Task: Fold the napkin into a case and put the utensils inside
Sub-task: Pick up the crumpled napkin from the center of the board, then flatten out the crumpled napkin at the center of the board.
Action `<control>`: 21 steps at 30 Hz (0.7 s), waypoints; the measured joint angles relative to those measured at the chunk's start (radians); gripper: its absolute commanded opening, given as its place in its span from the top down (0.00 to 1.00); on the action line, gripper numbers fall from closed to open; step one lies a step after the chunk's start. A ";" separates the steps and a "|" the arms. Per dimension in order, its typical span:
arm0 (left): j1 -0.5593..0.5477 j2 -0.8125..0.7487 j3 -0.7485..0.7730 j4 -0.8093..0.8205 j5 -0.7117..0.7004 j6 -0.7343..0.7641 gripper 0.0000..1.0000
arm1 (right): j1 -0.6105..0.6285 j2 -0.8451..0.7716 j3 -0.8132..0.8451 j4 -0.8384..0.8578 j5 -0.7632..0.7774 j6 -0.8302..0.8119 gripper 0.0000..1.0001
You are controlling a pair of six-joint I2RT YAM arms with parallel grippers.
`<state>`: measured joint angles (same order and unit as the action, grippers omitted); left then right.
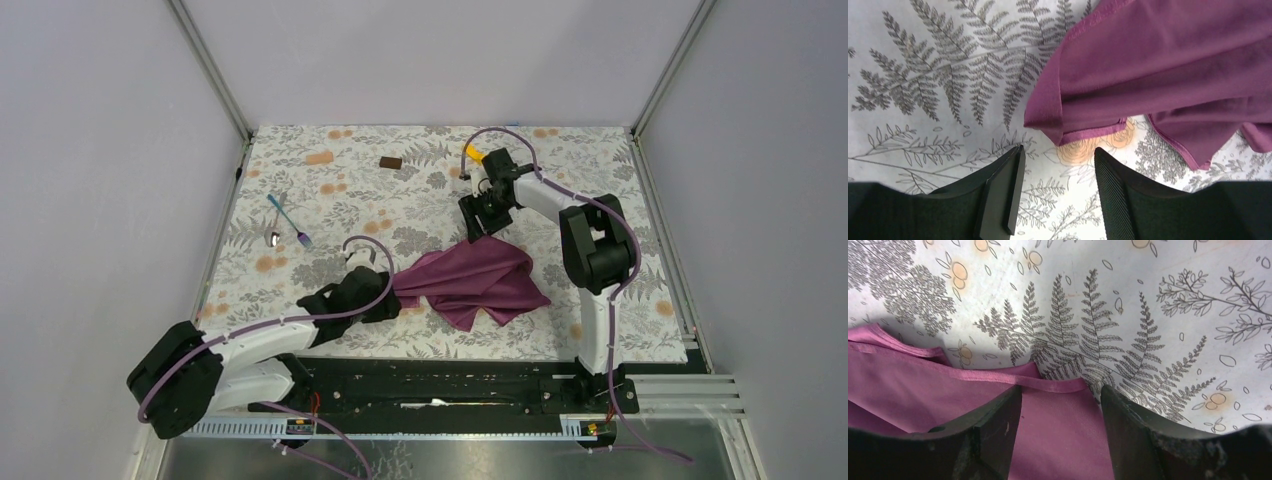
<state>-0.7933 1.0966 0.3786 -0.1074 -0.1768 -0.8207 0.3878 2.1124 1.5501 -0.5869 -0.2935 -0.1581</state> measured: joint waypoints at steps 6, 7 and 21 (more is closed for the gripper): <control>0.000 0.064 -0.002 0.087 -0.073 0.002 0.55 | -0.001 -0.032 -0.070 0.111 -0.007 0.025 0.51; -0.001 0.074 -0.002 0.103 -0.086 0.003 0.56 | -0.001 -0.039 -0.090 0.138 -0.005 0.037 0.54; -0.003 0.186 0.154 -0.065 -0.337 -0.005 1.00 | 0.000 -0.185 -0.271 0.296 0.096 0.209 1.00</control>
<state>-0.7967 1.2827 0.5331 -0.1726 -0.5137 -0.8253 0.3882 1.9274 1.2793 -0.2909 -0.1974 0.0513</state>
